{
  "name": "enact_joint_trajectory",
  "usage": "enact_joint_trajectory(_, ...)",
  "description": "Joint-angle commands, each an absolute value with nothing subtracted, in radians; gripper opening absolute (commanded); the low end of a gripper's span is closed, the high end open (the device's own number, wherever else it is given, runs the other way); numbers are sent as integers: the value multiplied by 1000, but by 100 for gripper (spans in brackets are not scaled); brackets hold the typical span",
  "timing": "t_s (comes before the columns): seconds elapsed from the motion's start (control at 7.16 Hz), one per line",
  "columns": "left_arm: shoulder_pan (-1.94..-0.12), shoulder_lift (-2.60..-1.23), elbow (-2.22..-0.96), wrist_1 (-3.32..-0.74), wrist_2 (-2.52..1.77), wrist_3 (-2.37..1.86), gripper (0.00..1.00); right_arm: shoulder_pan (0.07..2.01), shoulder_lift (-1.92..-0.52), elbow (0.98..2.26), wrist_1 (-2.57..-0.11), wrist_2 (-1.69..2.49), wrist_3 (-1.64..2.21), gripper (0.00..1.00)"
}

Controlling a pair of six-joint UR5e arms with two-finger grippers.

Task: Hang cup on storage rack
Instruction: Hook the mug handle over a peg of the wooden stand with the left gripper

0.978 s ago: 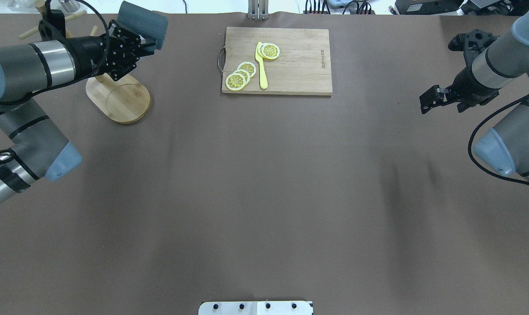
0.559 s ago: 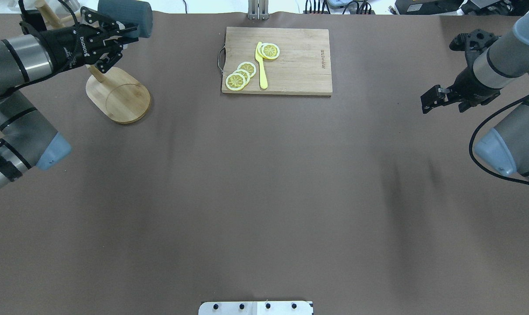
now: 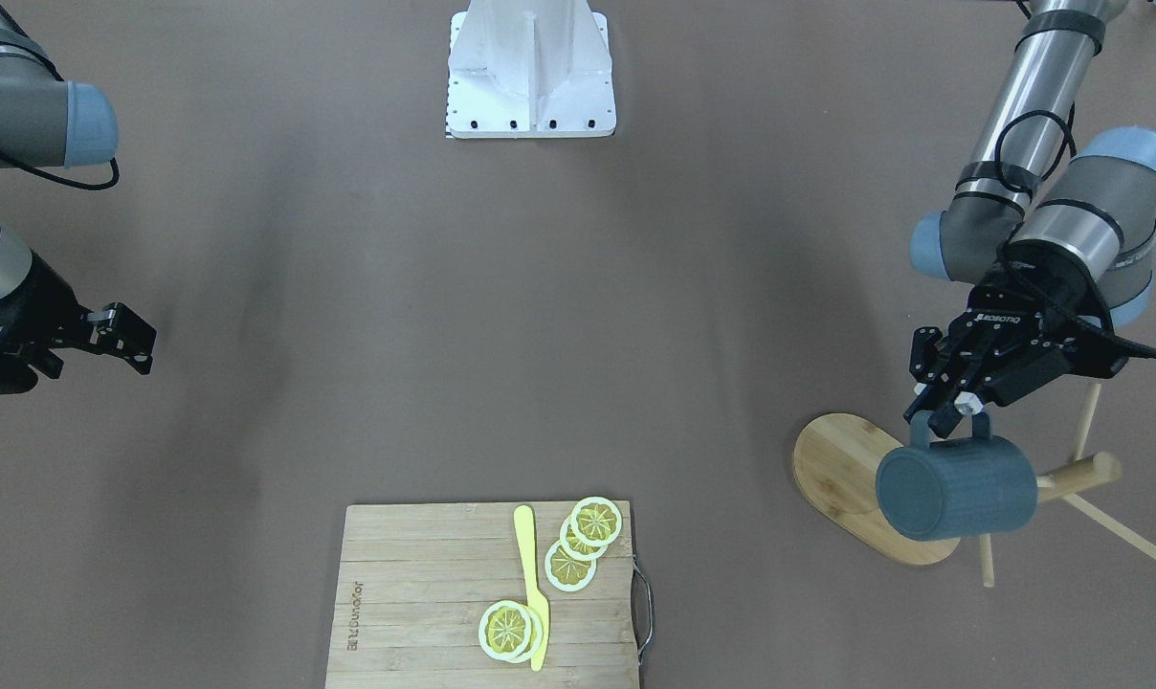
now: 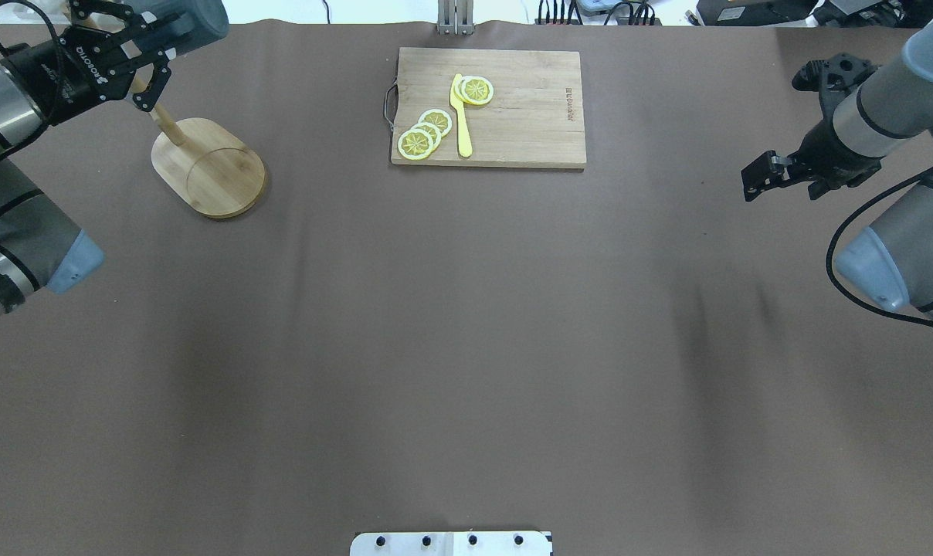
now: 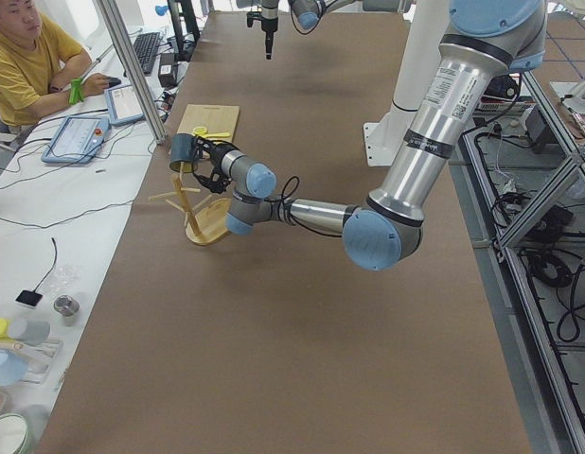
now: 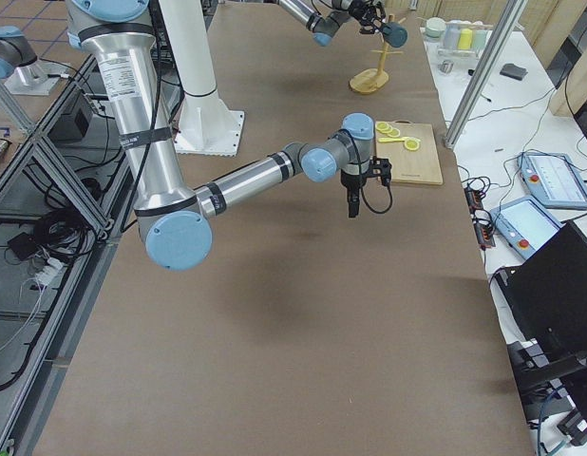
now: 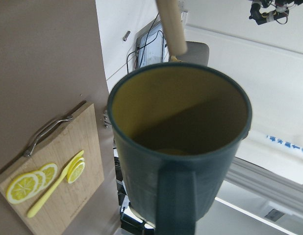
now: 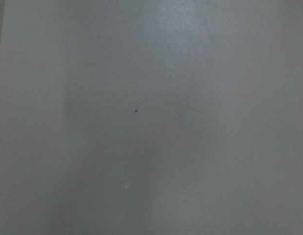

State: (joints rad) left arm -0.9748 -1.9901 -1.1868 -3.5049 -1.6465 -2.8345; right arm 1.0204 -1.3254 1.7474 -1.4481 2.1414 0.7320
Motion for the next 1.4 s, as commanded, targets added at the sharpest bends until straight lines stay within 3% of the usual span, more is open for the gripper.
enact_joint_trajectory(0.0, -976, -1990, -1166, -3536, -1603, -2985, 0, 1020, -1325, 1744, -1448, 2138, 735, 100)
enact_joint_trajectory(1.26, -976, -1959, -1132, -3572, -1580, -3040, 0, 1003, -1315, 1743, -1448, 2132, 736, 100)
